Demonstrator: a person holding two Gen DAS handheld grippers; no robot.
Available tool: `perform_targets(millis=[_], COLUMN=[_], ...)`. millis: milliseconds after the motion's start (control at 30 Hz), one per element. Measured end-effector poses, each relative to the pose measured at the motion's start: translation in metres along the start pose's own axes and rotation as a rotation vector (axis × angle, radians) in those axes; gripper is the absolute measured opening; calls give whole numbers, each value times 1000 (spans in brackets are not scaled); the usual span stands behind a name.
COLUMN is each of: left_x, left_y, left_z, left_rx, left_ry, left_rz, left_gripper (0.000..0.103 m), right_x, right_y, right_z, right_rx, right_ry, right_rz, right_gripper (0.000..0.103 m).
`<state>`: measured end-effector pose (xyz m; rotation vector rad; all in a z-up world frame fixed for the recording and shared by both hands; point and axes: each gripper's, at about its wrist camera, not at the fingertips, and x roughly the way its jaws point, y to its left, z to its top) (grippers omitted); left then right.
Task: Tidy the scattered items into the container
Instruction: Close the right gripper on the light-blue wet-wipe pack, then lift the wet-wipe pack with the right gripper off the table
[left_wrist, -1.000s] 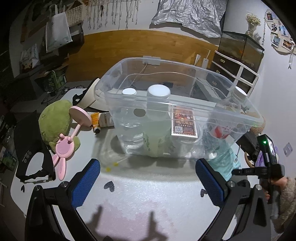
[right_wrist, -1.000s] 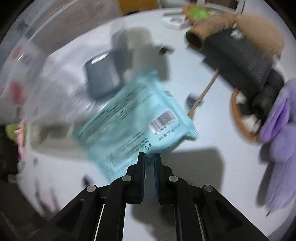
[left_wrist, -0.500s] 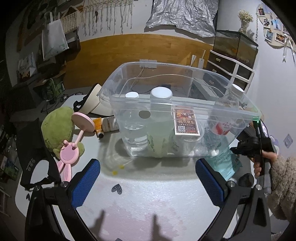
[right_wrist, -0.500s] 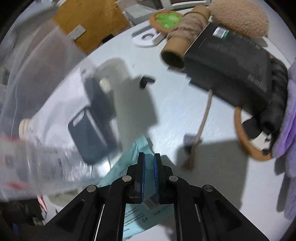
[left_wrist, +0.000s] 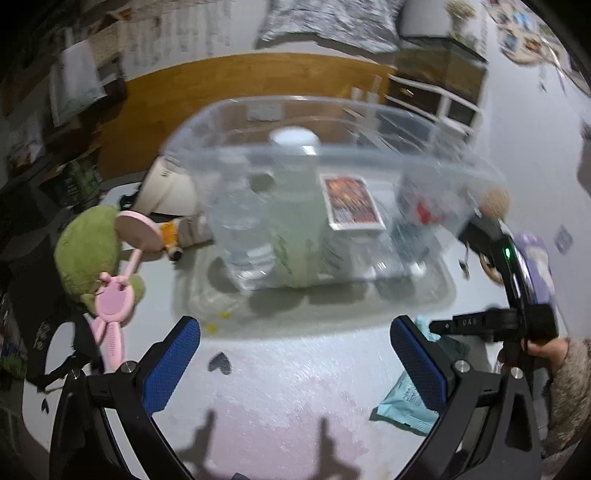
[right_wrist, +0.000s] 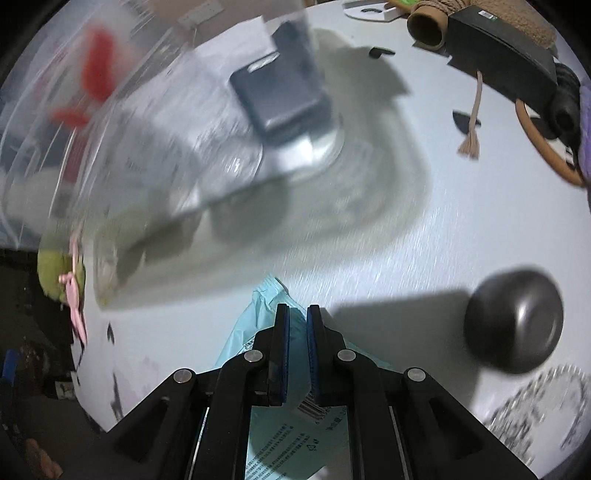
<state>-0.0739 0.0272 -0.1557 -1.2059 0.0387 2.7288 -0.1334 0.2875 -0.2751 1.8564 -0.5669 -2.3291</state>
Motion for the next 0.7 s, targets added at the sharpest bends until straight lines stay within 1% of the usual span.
perform_targets(millis=[67,167,300,433,700], left_x=[7,25,49,69,70], left_y=[-6,-20,-38,-48,-35], left_z=[-7,-24,-45,-58,-64], left_rx=[38,110,201,277,319], left_ry=[17,66,129,173,195], left_rz=[-30,-79,-136,-154,-131], left_gripper=[103,103,103,102,102], right_x=[3,-2,4,5,4], right_y=[-1,-5,-13,-10,-4], right_z=[-5,-15,-29,-49,-83], right_rx=[-1,12,41,59,90], right_ry=[-3,-16,-38,-57,-68], right_rz=[-13,-36,-55,-70,-91], right_gripper=[10,10,10,10,10])
